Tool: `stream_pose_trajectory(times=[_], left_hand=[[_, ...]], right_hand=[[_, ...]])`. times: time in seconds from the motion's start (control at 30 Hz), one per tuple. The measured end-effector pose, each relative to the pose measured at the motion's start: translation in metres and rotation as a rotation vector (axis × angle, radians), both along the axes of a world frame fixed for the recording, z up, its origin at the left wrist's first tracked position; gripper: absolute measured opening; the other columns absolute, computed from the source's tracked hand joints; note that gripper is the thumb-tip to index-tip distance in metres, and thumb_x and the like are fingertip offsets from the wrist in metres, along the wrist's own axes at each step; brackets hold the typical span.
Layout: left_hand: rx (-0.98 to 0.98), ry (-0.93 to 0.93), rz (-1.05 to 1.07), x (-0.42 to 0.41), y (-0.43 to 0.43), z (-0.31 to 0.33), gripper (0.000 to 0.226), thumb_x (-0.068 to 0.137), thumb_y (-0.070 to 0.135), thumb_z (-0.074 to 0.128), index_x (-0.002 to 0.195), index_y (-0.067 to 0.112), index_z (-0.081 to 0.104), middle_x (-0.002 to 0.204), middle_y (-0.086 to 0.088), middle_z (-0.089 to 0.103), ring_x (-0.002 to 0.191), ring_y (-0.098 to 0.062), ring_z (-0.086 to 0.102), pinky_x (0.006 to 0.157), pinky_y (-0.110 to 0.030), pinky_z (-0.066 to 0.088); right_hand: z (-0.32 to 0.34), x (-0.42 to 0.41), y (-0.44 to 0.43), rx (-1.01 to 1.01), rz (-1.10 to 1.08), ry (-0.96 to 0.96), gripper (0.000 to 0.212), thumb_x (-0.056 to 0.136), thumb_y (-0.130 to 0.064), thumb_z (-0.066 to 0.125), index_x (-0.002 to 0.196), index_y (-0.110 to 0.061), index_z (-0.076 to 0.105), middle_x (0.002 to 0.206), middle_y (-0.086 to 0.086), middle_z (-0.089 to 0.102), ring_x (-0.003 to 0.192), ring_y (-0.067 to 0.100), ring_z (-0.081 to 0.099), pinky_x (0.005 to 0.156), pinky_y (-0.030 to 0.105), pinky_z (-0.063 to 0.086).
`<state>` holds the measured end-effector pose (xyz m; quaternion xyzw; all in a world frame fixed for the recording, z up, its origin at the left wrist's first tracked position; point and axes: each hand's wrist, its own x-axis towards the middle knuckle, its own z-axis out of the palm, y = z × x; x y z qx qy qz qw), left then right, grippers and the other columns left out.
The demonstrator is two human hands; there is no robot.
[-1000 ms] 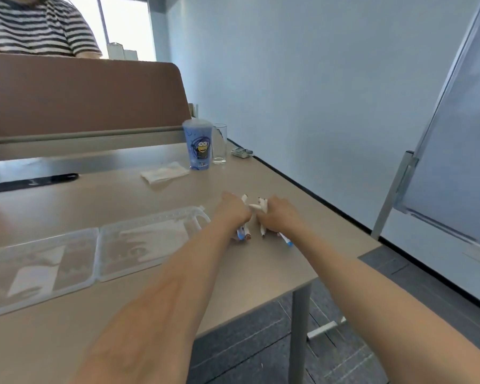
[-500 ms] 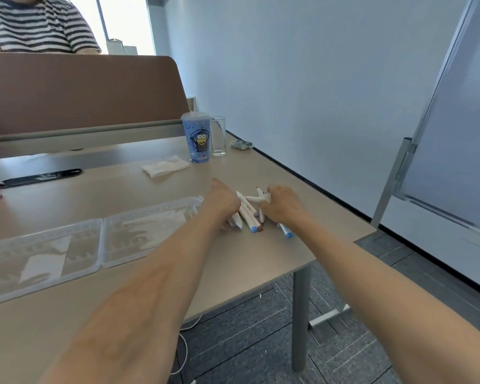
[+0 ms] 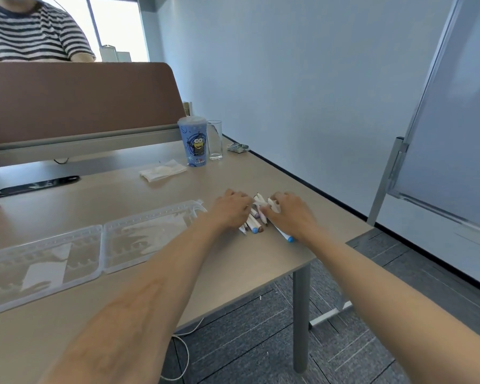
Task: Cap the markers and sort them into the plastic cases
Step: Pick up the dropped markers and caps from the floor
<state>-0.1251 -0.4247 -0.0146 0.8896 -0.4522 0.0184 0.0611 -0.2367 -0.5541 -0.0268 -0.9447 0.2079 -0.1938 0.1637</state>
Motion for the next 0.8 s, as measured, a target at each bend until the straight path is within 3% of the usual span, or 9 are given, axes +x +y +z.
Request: stream_pose_trajectory(times=[0.23, 0.33, 0.43, 0.63, 0.8], left_hand=[[-0.073, 0.038, -0.059, 0.000, -0.003, -0.002, 0.055, 0.099, 0.011, 0.031, 0.150, 0.028, 0.023, 0.157, 0.002, 0.023, 0.141, -0.023, 0.021, 0.113, -0.043, 0.026], [-0.027, 0.082, -0.091, 0.000, -0.008, -0.002, 0.058, 0.095, 0.005, 0.034, 0.148, 0.029, 0.031, 0.156, -0.001, 0.026, 0.140, -0.026, 0.023, 0.114, -0.043, 0.024], [-0.099, 0.176, -0.083, 0.001, -0.010, -0.005, 0.053, 0.094, 0.004, 0.034, 0.141, 0.025, 0.043, 0.147, -0.004, 0.041, 0.133, -0.025, 0.035, 0.109, -0.040, 0.031], [-0.158, 0.199, 0.008, -0.005, -0.002, -0.008, 0.049, 0.097, 0.010, 0.030, 0.144, 0.021, 0.036, 0.139, -0.013, 0.050, 0.121, -0.031, 0.049, 0.098, -0.037, 0.040], [-0.257, 0.190, 0.035, -0.033, -0.001, 0.005, 0.043, 0.097, 0.015, 0.035, 0.138, 0.020, 0.045, 0.134, -0.011, 0.055, 0.119, -0.029, 0.051, 0.096, -0.036, 0.041]], right_hand=[[-0.012, -0.003, -0.005, 0.133, 0.028, -0.083, 0.045, 0.094, -0.041, 0.055, 0.129, -0.013, 0.054, 0.126, 0.007, 0.052, 0.110, 0.021, 0.053, 0.084, 0.023, 0.035], [-0.014, 0.004, -0.008, 0.157, 0.011, -0.094, 0.044, 0.095, -0.043, 0.053, 0.128, -0.014, 0.054, 0.125, 0.006, 0.053, 0.110, 0.020, 0.053, 0.084, 0.024, 0.036], [-0.015, 0.010, -0.012, 0.151, -0.023, -0.090, 0.039, 0.098, -0.043, 0.046, 0.122, -0.015, 0.057, 0.121, 0.005, 0.056, 0.106, 0.020, 0.054, 0.086, 0.030, 0.042], [-0.010, 0.021, -0.008, 0.202, -0.103, -0.145, 0.033, 0.101, -0.033, 0.035, 0.106, -0.011, 0.060, 0.111, 0.009, 0.058, 0.097, 0.022, 0.052, 0.084, 0.035, 0.043], [0.002, -0.016, -0.003, 0.203, -0.095, -0.180, 0.031, 0.101, -0.029, 0.037, 0.107, -0.010, 0.060, 0.111, 0.009, 0.057, 0.102, 0.023, 0.052, 0.083, 0.032, 0.040]])
